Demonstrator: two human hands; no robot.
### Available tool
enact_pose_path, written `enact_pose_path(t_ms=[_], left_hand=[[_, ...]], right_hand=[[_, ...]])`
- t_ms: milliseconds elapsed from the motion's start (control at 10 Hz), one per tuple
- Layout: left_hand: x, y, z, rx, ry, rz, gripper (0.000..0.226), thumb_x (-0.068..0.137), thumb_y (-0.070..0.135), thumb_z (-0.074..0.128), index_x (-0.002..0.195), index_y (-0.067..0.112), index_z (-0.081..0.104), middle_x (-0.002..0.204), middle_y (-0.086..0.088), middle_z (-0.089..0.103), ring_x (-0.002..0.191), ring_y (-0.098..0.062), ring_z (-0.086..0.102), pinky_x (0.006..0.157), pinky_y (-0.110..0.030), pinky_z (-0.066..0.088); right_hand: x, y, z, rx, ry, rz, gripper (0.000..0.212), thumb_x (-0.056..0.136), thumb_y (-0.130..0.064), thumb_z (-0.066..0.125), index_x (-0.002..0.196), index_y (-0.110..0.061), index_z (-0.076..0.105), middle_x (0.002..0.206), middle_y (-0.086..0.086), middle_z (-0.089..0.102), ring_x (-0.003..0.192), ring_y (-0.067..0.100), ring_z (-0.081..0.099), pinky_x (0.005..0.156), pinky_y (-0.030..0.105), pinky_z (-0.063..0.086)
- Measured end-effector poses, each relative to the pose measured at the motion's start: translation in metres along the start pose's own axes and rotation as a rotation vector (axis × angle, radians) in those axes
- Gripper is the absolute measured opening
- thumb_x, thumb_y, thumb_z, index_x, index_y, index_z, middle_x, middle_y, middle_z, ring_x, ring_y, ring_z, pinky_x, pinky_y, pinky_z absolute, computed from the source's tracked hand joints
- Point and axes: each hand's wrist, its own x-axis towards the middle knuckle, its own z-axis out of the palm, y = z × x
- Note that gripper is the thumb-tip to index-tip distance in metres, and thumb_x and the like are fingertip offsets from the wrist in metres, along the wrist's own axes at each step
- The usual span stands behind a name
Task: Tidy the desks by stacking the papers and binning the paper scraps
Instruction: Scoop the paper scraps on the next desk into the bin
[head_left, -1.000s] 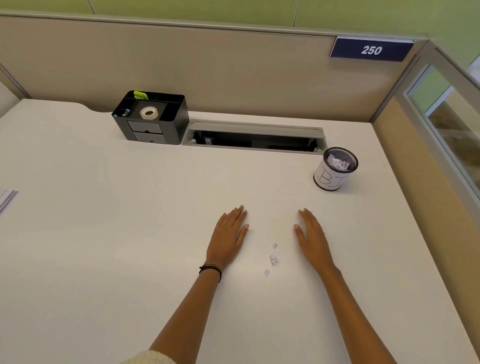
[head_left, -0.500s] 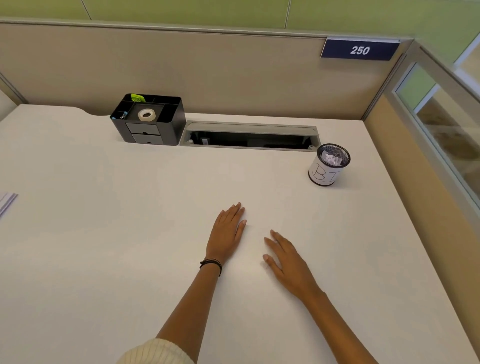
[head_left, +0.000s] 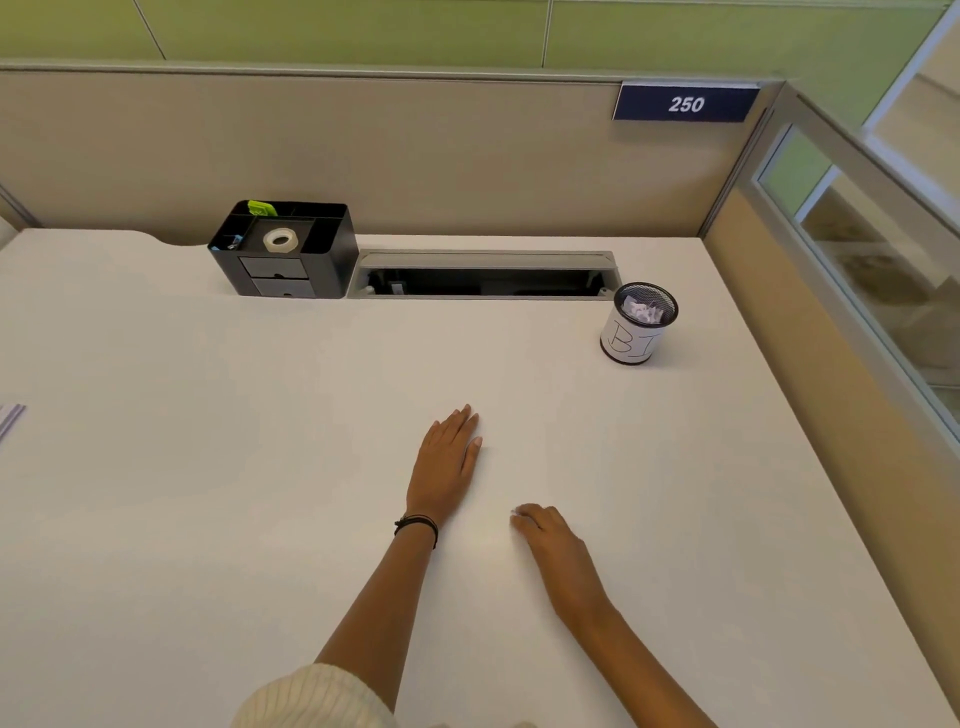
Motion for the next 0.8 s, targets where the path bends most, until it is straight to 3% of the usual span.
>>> enact_pose_path(t_ms=[100,200,300,400,500,600,700,800], left_hand=[[0.000,0.000,0.000,0.001,-0.001,0.004,0.069,0.091,0.051,0.006,0.144,0.019,0.035,0.153,0.006,0.027,0.141,-0.007,0.021,0.114,-0.019,0.001],[0.000,-0.001,0.000,-0.006,0.000,0.000,0.067,0.091,0.051,0.007,0.144,0.020,0.035,0.153,0.005,0.027,0.141,-0.007,0.021,0.114,-0.018,0.000],[0.000,0.000,0.000,-0.006,0.002,-0.006,0.055,0.097,0.042,0.017,0.143,0.019,0.035,0.152,0.005,0.028,0.141,-0.007,0.021,0.113,-0.017,0.000],[0.000,0.000,0.000,-0.013,0.005,-0.005,0.057,0.096,0.044,0.016,0.143,0.019,0.036,0.152,0.005,0.028,0.141,-0.007,0.022,0.113,-0.017,0.000],[0.000,0.000,0.000,-0.016,0.004,-0.002,0.067,0.091,0.051,0.007,0.143,0.020,0.035,0.152,0.006,0.028,0.141,-0.007,0.022,0.113,-0.017,0.000],[0.000,0.000,0.000,-0.006,0.005,-0.003,0.067,0.091,0.051,0.007,0.143,0.019,0.036,0.152,0.006,0.028,0.140,-0.007,0.022,0.113,-0.017,0.000],[0.000,0.000,0.000,0.003,0.006,-0.002,0.066,0.092,0.050,0.007,0.143,0.020,0.037,0.152,0.007,0.028,0.140,-0.006,0.022,0.114,-0.017,0.000],[0.000,-0.001,0.000,-0.001,0.000,-0.003,0.065,0.092,0.049,0.007,0.143,0.022,0.036,0.152,0.008,0.028,0.140,-0.005,0.021,0.114,-0.017,0.000]], right_hand=[[-0.001,0.004,0.004,-0.016,-0.038,-0.021,0.027,0.095,-0.003,0.035,0.114,-0.002,0.054,0.117,0.010,0.049,0.107,0.022,0.042,0.086,0.034,0.037],[0.006,-0.002,-0.001,-0.034,-0.049,-0.024,0.025,0.093,0.004,0.034,0.109,0.003,0.054,0.112,0.016,0.049,0.104,0.030,0.043,0.083,0.037,0.037],[0.016,-0.004,0.000,-0.065,-0.093,0.082,0.020,0.077,0.010,0.054,0.092,-0.003,0.059,0.095,0.007,0.055,0.090,0.024,0.054,0.070,0.034,0.047],[0.023,-0.001,0.003,-0.209,-0.026,0.039,0.048,0.029,0.006,0.081,0.062,-0.018,0.055,0.063,-0.006,0.052,0.057,0.009,0.053,0.037,0.019,0.036],[0.031,0.003,0.005,-0.274,-0.036,0.035,0.058,0.015,0.007,0.081,0.054,-0.019,0.048,0.055,-0.008,0.046,0.048,0.007,0.046,0.033,0.015,0.013],[0.038,0.010,0.004,-0.302,-0.004,0.017,0.056,0.019,0.013,0.077,0.054,-0.017,0.045,0.055,-0.006,0.045,0.048,0.008,0.040,0.039,0.015,0.001],[0.045,0.026,0.001,-0.165,0.087,-0.025,0.037,0.044,0.021,0.065,0.062,-0.009,0.051,0.064,0.002,0.051,0.058,0.021,0.053,0.039,0.027,0.033],[0.065,0.056,-0.021,0.110,0.249,0.093,0.018,0.072,0.008,0.050,0.078,-0.002,0.064,0.078,0.009,0.064,0.075,0.020,0.056,0.064,0.017,0.033]])
